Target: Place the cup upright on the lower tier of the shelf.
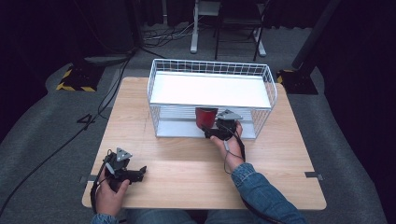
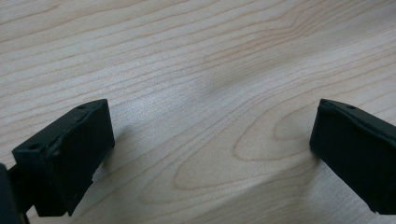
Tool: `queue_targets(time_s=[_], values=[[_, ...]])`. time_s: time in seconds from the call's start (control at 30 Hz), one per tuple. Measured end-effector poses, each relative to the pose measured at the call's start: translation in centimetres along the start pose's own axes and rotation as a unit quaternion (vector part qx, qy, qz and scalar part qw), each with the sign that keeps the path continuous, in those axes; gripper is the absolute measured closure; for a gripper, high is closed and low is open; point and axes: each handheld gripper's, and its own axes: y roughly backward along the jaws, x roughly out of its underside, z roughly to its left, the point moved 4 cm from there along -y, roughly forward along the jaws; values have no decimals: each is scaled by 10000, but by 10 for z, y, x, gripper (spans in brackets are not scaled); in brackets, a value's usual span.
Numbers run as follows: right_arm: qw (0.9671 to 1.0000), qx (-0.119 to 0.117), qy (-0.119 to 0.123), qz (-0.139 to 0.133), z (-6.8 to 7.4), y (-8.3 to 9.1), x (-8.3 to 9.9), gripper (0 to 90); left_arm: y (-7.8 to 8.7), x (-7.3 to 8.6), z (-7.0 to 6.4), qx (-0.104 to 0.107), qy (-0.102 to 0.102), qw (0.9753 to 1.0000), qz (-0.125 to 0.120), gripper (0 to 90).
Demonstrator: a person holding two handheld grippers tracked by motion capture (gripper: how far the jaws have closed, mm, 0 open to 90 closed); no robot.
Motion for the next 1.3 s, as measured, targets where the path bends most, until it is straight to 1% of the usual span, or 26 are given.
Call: queue_targets(time_s=[0.17,0.33,0.5,0.57,0.6,0.67,0.73,0.77,0.9,1.07,1.3], values=[[9999,-131,18,-1,3,12,2,159,0,0,0,4,5,10000,2,1],[9996,-264,85,-37,6,28,1,159,0,0,0,13,-5,10000,0,1],[9989,-429,158,-86,5,48,0,159,1,1,0,25,-18,10000,5,2],[9987,-487,137,-106,3,54,1,159,2,3,-1,38,-31,10000,8,2],[9985,-534,78,-114,2,59,2,159,3,3,-1,41,-16,10000,-5,1],[9982,-596,6,-119,0,66,4,159,4,5,-1,32,-60,10000,2,2],[9978,-649,-15,-126,-1,72,5,159,5,6,-1,38,-30,10000,-4,2],[9977,-664,-16,-130,-1,75,5,159,5,6,-1,34,-57,10000,-2,2],[9972,-724,88,-148,-7,90,7,159,6,6,-1,34,-57,10000,-1,2],[9968,-761,230,-102,-16,109,12,158,5,6,-1,49,-38,10000,-4,1],[9976,-685,126,-30,-34,132,24,159,5,6,-1,71,-66,10000,-6,1]])
